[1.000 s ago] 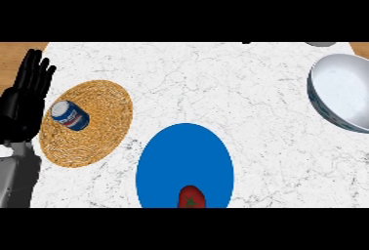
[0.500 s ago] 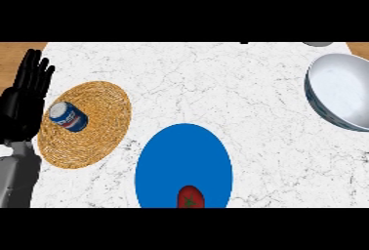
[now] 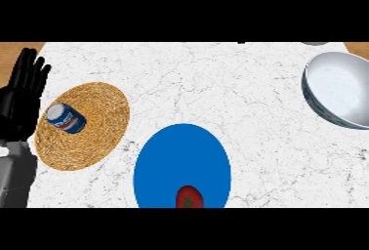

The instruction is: Pick the bell pepper from the plate and place it in the bowl

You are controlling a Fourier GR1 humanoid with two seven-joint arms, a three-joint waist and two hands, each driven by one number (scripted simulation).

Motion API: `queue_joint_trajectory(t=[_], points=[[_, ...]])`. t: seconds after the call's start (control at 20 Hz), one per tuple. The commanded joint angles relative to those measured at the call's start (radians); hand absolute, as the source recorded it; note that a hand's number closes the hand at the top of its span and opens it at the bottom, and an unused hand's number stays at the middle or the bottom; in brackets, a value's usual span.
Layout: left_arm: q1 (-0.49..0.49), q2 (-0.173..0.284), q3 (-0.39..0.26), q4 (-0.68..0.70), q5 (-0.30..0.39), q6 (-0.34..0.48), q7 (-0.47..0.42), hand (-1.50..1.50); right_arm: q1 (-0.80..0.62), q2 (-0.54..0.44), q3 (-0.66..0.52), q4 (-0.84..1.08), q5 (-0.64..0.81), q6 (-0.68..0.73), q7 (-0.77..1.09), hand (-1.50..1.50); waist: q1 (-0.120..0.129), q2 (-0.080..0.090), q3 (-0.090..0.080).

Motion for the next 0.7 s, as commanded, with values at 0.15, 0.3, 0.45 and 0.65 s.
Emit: queue_joint_trajectory(t=[0.15, 0.3, 0.45, 0.65], points=[[0.030, -0.044, -0.036, -0.029, -0.025, 0.016, -0.017, 0.00, -0.020, 0.129, -0.016, 0.151, 0.026, -0.125, 0.134, -1.50, 0.010, 0.005, 0.002], [-0.024, -0.017, -0.009, -0.011, -0.002, 0.015, 0.034, 0.00, -0.044, 0.177, -0.058, 0.192, -0.025, -0.072, 0.151, -1.50, 0.001, 0.004, 0.001], [-0.035, 0.008, 0.014, 0.026, 0.013, -0.013, 0.012, 0.00, -0.081, 0.147, -0.126, 0.229, -0.093, 0.005, 0.107, -1.50, 0.003, 0.009, 0.002], [0.006, -0.014, -0.006, -0.042, -0.005, 0.013, 0.034, 0.00, -0.032, 0.162, -0.211, 0.243, -0.177, -0.041, 0.028, -1.50, 0.002, 0.004, 0.003]])
